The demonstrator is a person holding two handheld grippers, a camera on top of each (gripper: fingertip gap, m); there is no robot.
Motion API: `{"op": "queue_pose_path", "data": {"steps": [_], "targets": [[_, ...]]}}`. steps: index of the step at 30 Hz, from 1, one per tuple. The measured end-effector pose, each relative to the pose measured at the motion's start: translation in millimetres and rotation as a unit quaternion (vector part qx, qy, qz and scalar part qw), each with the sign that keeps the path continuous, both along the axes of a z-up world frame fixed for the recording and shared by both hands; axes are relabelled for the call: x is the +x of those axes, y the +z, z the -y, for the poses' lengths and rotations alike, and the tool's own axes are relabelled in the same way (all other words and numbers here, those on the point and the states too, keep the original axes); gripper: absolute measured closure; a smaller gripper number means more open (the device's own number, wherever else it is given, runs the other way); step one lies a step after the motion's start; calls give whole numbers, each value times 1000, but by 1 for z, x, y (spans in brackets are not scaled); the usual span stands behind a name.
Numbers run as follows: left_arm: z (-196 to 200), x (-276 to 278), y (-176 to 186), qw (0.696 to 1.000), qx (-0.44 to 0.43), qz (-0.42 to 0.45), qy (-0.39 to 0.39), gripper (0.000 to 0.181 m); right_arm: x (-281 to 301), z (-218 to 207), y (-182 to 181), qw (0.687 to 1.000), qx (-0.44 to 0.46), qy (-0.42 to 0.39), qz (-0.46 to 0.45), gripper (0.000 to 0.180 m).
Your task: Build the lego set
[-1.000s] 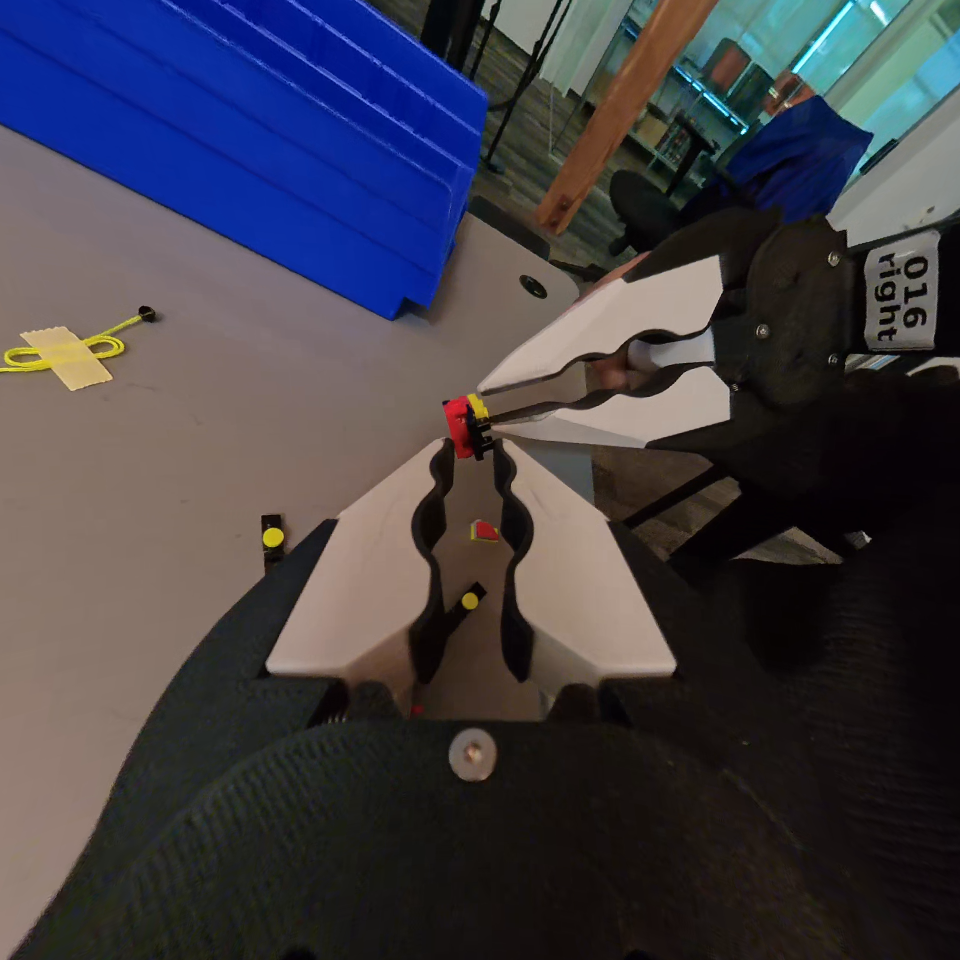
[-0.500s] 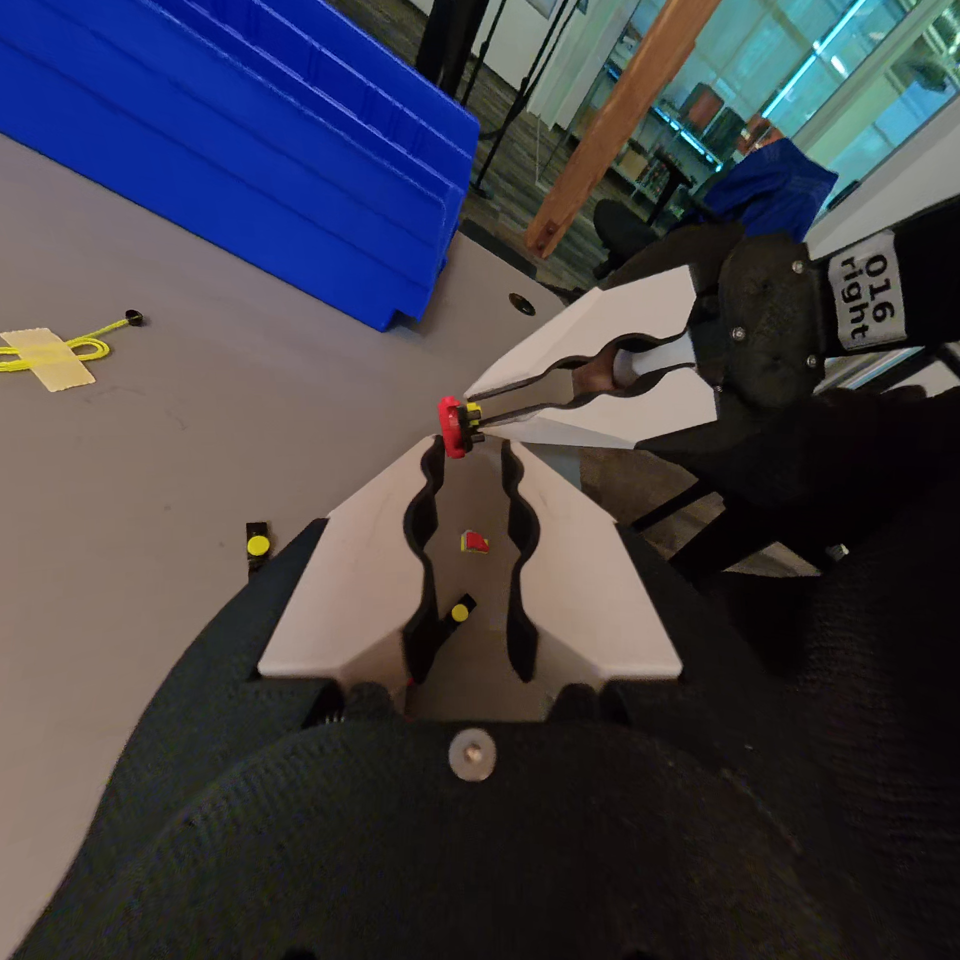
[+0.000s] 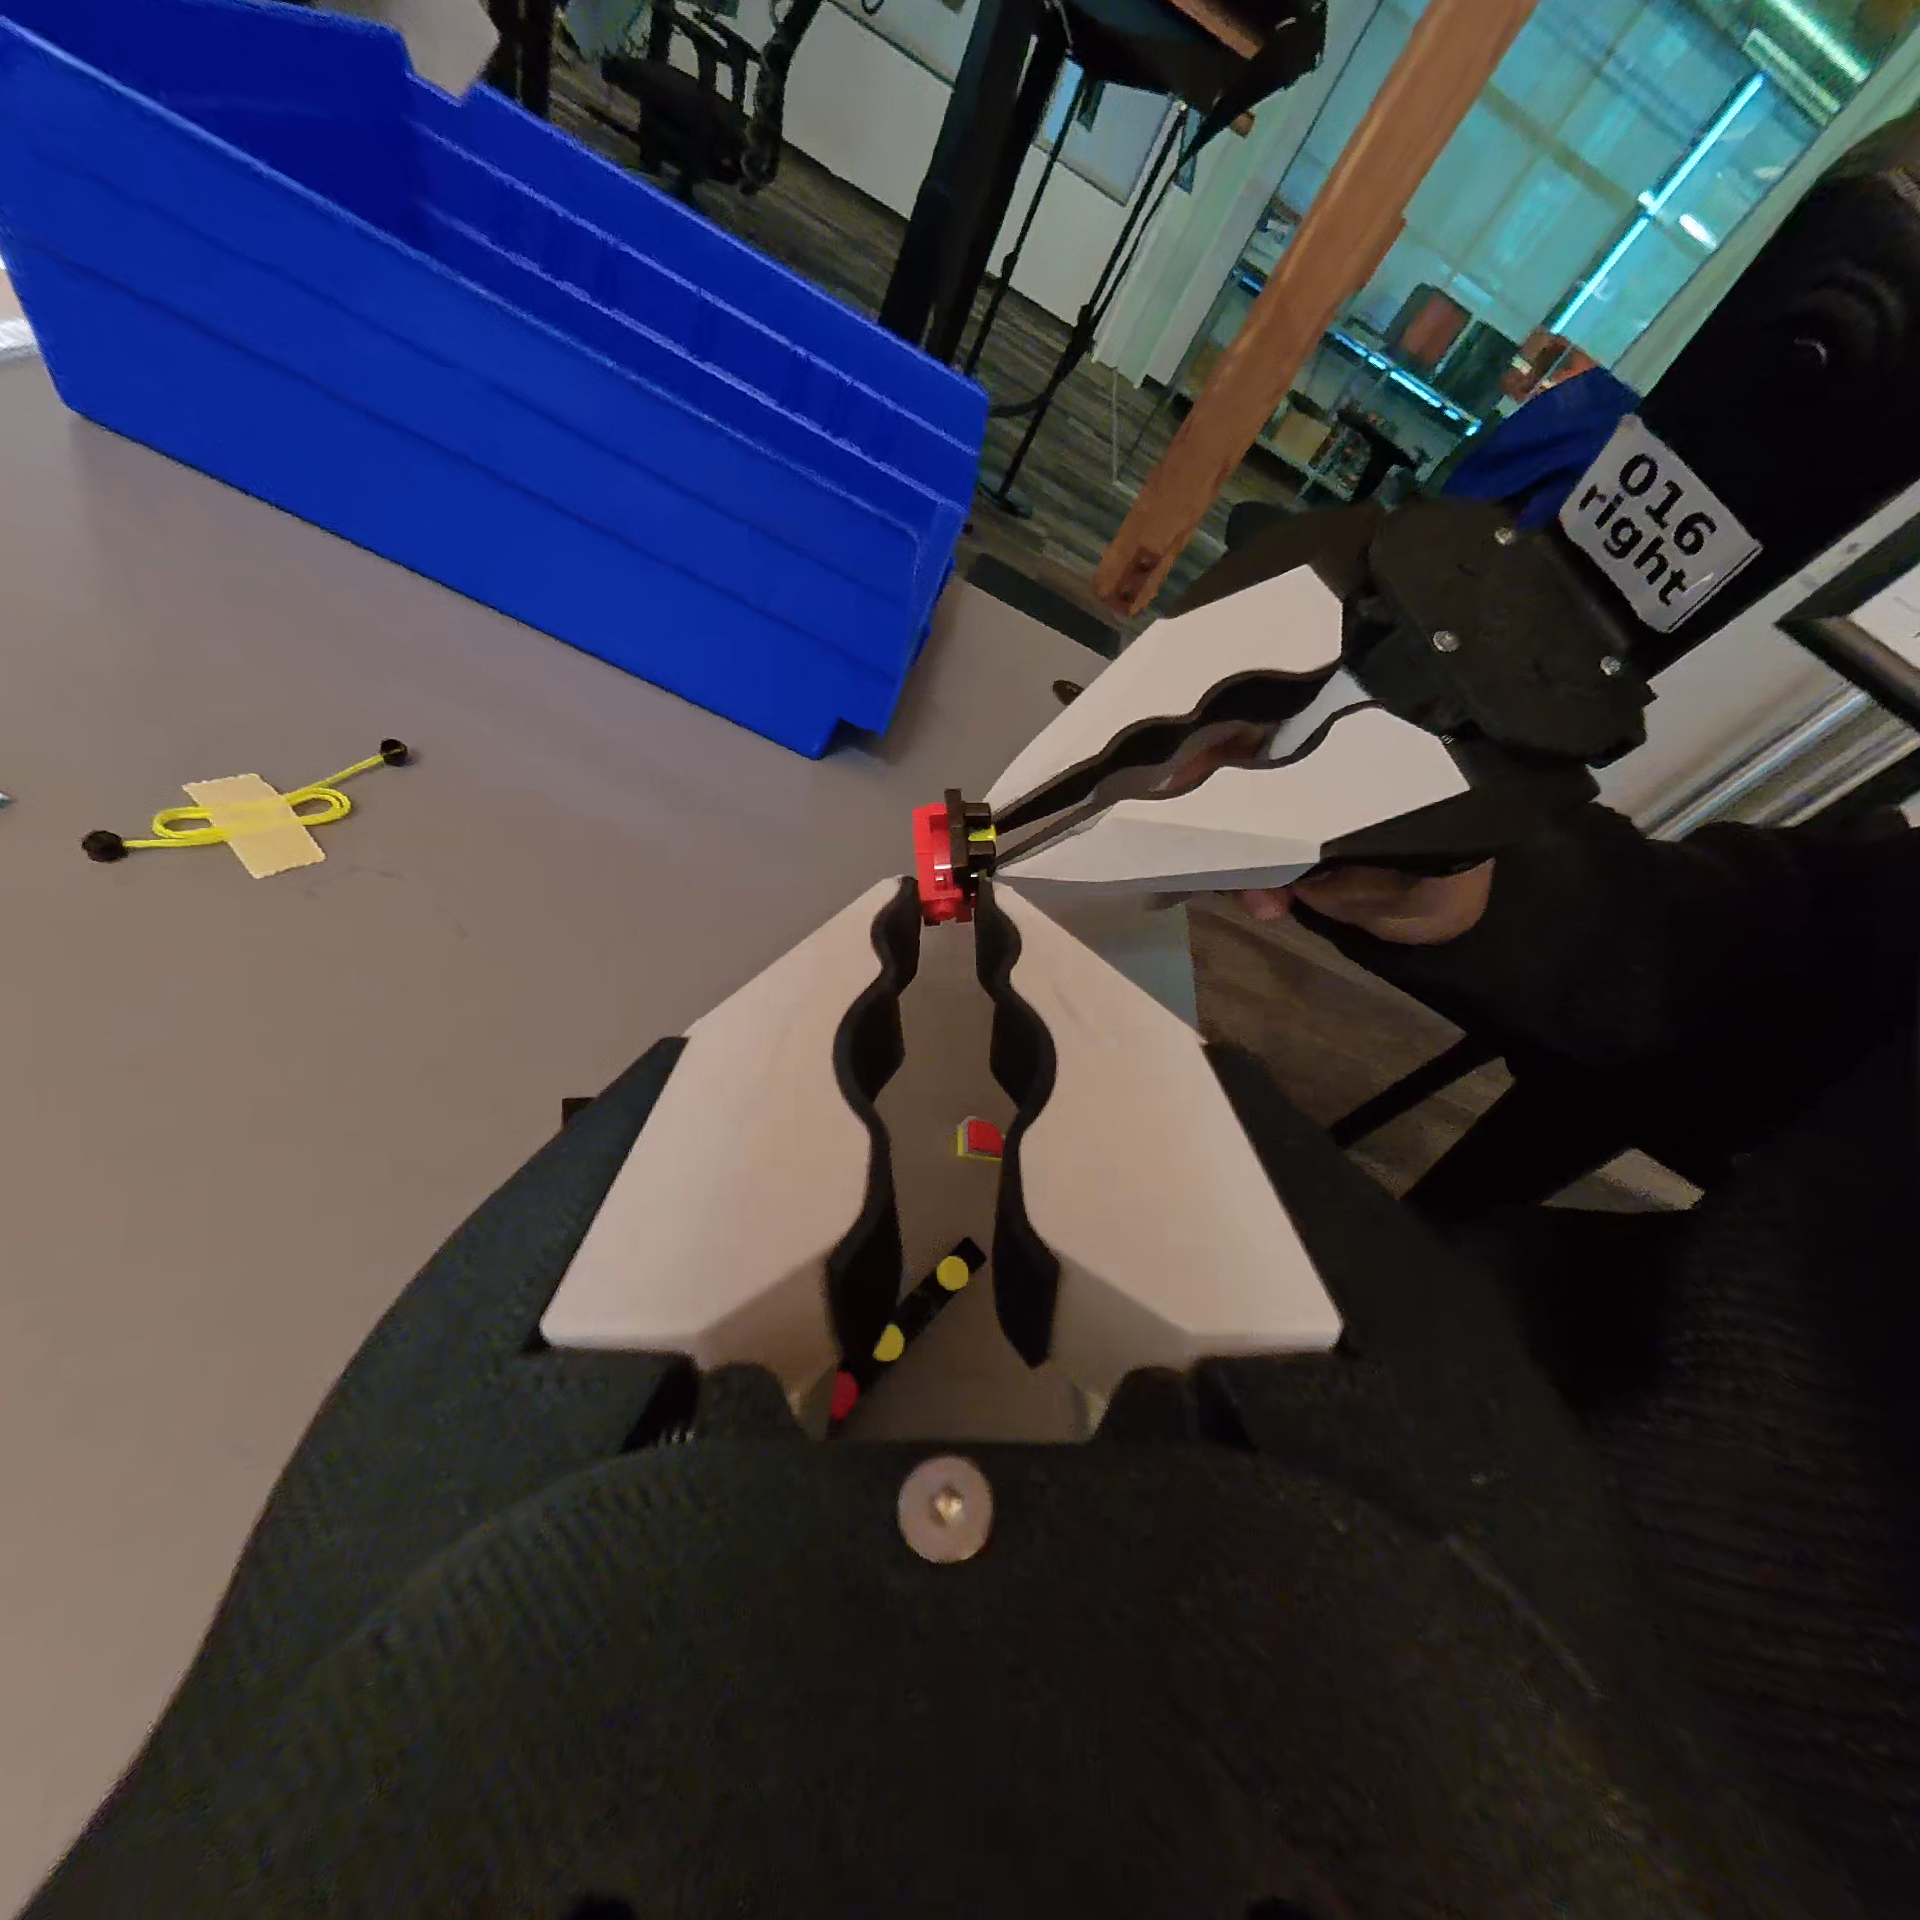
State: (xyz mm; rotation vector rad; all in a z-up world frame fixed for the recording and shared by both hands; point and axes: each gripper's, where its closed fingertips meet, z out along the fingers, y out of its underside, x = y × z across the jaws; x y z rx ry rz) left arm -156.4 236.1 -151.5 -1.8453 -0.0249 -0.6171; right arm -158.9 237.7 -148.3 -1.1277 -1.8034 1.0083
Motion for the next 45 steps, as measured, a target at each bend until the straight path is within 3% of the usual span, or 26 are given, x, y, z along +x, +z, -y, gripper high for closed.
{"op": "queue_pose_path", "data": {"steps": [4,9,25,33,37,42,45], "targets": [[1,-2,3,1000,5,-20,10,175,-3,-1,3,1000,-2,-19,0,175],[1,-4,2,999,-10,-29,20,175,-5,0,3,995,88,-33,-20,175],[1,-3,0,999,-8,-51,17,175,-5,-1,1,999,8,-38,3,175],[0,-19,1,998,-7,-38,57,176,-2,-4,11,998,-34,-46,-3,180],[1,-12,7,999,2,1,36,175,-4,-9,9,998,-20,-57,-9,180],[0,-4,5,1000,3,-5,25,175,-5,-4,5,999,-34,-41,0,164],[1,-2,4,1000,1,-6,18,175,-4,-3,5,998,-53,-38,3,172]]}}
